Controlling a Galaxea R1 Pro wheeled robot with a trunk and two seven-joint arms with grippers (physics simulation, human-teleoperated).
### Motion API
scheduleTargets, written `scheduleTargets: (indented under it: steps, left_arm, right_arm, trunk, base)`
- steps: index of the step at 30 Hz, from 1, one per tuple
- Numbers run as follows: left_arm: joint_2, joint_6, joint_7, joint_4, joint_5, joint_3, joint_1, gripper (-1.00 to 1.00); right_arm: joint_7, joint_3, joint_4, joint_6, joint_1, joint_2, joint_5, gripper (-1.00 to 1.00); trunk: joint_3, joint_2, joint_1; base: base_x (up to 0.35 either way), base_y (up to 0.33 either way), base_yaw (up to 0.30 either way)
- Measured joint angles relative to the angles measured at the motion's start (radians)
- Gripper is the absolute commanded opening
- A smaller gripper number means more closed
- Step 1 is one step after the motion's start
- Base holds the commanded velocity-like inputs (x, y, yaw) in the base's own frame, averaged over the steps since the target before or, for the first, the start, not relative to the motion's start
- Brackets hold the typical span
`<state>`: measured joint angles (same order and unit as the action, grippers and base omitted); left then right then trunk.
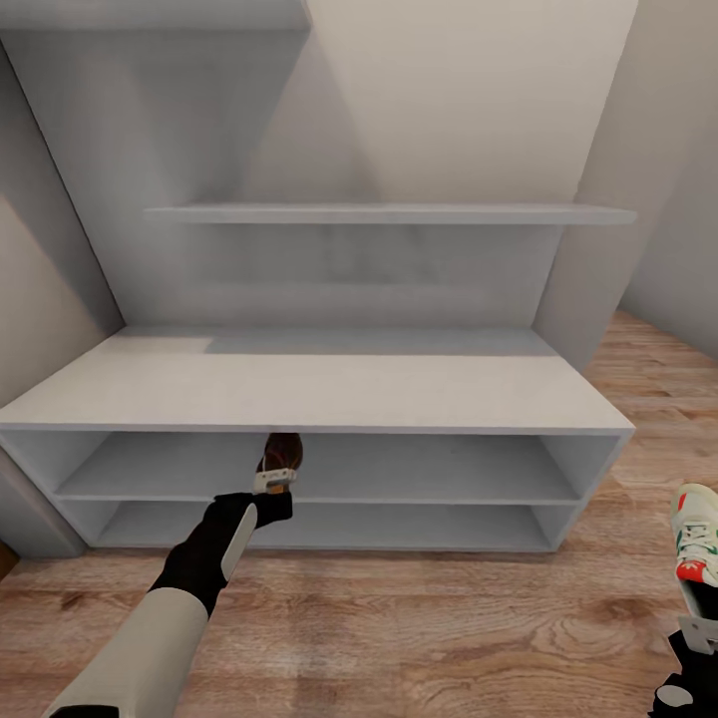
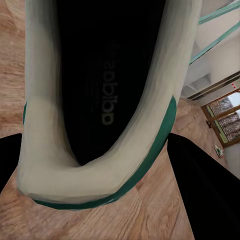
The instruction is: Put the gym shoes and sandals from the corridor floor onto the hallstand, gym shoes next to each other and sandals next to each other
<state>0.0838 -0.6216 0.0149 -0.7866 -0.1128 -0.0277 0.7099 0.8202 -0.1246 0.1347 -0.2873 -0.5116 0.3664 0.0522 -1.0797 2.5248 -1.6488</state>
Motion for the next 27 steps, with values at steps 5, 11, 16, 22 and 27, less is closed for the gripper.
scheduleTargets:
  steps: [5,11,16,22,27]
  left_arm:
    - [0.001,0.0,0.0,0.002,0.0,0.0,0.0,-1.0]
    - [0.001,0.0,0.0,0.002,0.0,0.0,0.0,-1.0]
    - [0.001,0.0,0.0,0.001,0.0,0.0,0.0,-1.0]
    - [0.001,0.0,0.0,0.002,0.0,0.0,0.0,-1.0]
    - [0.001,0.0,0.0,0.002,0.0,0.0,0.0,-1.0]
  right_arm:
    - [0.0,0.0,0.0,0.0,0.0,0.0,0.0,-1.0]
    - [0.0,0.0,0.0,0.0,0.0,0.0,0.0,-1.0]
    - [0.0,0.0,0.0,0.0,0.0,0.0,0.0,-1.0]
    - [0.0,0.0,0.0,0.0,0.0,0.0,0.0,-1.0]
    - [0.0,0.0,0.0,0.0,0.0,0.0,0.001,-1.0]
  trunk:
    - [0.0,0.0,0.0]
    - [0.0,0.0,0.0]
    - [0.0,0.0,0.0]
    - [0.0,0.0,0.0]
    - [0.0,0.0,0.0]
  base:
    - [0.0,0.0,0.0]
    - [0.003,0.0,0.0]
    - [0.066,0.0,0.0]
    - [0.109,0.0,0.0]
    - [0.201,0.0,0.0]
